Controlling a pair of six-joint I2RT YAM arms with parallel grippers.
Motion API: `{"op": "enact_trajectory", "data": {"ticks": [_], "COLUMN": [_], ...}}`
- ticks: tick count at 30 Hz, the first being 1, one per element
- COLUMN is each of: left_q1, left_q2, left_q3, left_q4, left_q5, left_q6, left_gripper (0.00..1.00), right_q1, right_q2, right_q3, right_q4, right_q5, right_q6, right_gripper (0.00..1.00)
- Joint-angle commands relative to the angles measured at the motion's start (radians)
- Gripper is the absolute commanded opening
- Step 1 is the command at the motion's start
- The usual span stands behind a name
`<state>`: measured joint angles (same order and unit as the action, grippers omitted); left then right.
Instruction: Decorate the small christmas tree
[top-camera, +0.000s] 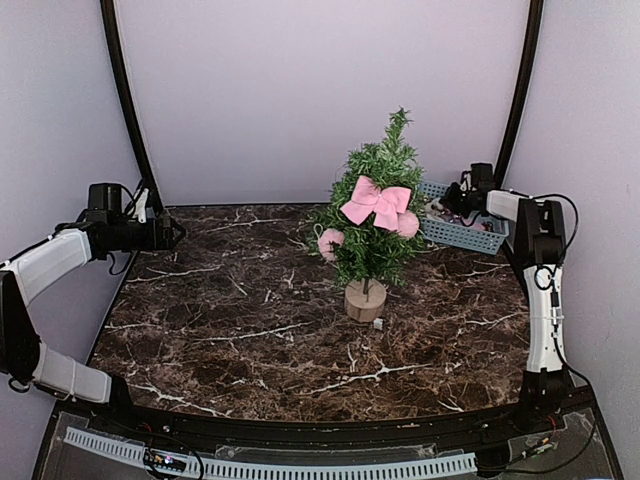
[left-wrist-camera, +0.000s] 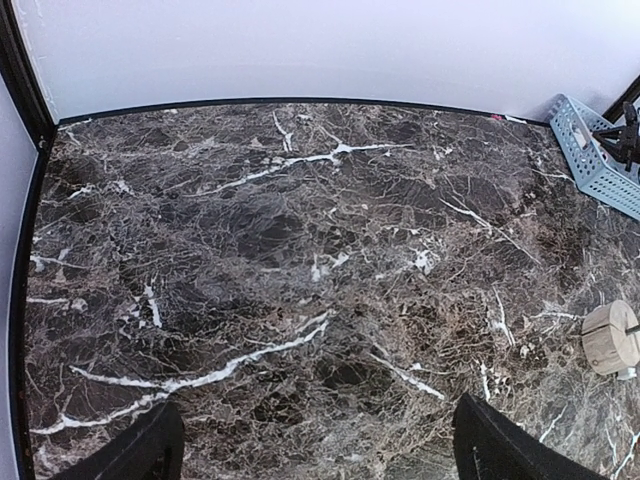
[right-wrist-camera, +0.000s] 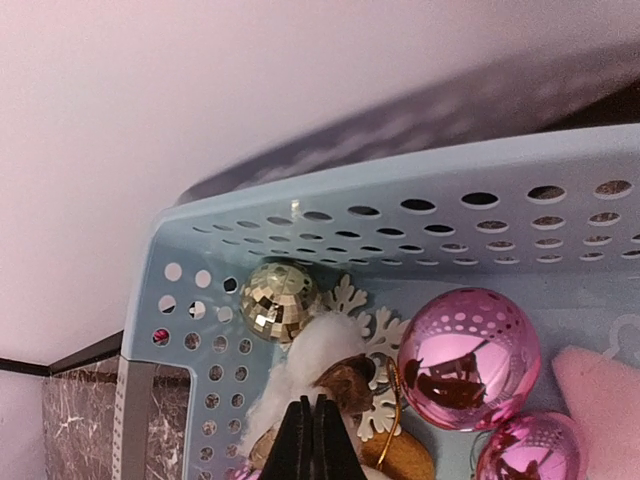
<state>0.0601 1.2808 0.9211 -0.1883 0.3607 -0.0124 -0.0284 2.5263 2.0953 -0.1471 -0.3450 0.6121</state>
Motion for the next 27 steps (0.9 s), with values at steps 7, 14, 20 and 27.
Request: {"op": "enact_trajectory", "data": {"ticks": [7, 14, 20, 27], "left_q1": [0.008, -0.010, -0.161, -0.401], "left_q2": [-0.032, -0.108, -0.228, -0.371], "left_q3": [-0.001, -0.024, -0.022, 0.002], "left_q4": [0.037, 0.065, 0.067, 0.117], "left_q5": [0.057, 0.106, 0.008, -0.104], "left_q6": [-0.008, -0.009, 0.039, 0.037], "left_gripper": [0.96, 0.94, 0.94, 0.94], "right_q1": [-0.007, -0.009, -0.009, 0.022], "right_q2": [-0.259, -0.553, -0.797, -1.137], "right_q3": [-0.185, -0.410, -0.527, -0.642], "right_q4": [0.109, 0.053, -0.111, -0.330], "right_q5": [-0.033, 0.056, 0.026, -0.085], "right_q6": [-0.046, -0.118, -0.149, -0.139], "right_gripper": [0.00, 0.00, 0.00, 0.00]}}
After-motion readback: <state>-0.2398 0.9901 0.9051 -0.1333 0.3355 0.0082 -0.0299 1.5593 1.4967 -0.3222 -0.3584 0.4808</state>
